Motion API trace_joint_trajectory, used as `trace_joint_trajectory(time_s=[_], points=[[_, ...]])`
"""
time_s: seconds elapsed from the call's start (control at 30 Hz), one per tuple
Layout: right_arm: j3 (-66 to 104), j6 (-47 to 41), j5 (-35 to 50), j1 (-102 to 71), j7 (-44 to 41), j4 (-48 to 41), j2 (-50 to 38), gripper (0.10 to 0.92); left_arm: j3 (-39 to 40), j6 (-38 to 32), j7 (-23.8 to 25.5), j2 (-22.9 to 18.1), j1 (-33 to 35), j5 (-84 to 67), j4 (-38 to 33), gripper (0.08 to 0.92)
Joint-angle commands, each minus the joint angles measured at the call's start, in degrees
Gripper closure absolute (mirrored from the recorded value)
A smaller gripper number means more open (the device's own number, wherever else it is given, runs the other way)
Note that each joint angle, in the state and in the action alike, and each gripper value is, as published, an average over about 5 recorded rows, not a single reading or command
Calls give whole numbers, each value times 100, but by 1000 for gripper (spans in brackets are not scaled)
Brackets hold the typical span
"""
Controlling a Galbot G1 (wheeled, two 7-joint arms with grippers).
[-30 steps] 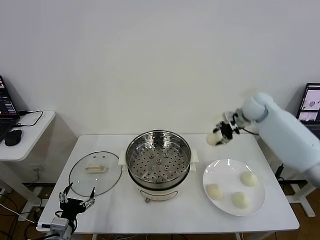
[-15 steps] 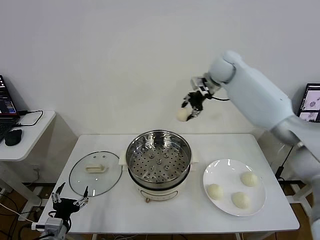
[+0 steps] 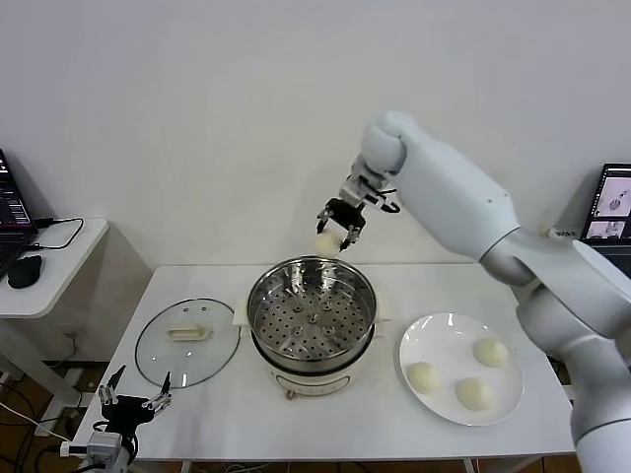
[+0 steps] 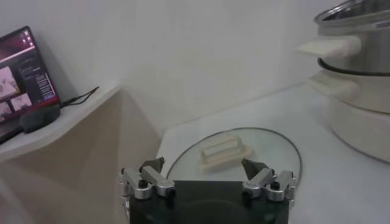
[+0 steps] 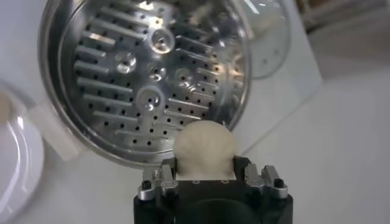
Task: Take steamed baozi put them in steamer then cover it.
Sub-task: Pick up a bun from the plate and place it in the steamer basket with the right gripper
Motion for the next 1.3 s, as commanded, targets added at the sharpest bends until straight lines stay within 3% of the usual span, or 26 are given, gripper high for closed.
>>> trace_joint_trajectory(time_s=[0.03, 0.4, 0.7, 1.3], points=[[24, 991, -1120, -189, 178, 411, 123, 457, -12, 10, 9, 2, 10, -43, -1, 177], [-70, 961, -1259, -455, 232, 392, 266, 457, -9, 49, 53, -37, 84, -100, -81, 177], [173, 1032, -1876, -795, 577, -183, 678, 457, -11, 50, 40, -23, 150, -100, -77, 177], [308, 1036, -2260, -1066, 912, -733, 1000, 457, -5, 59, 41, -41, 150, -91, -48, 177]])
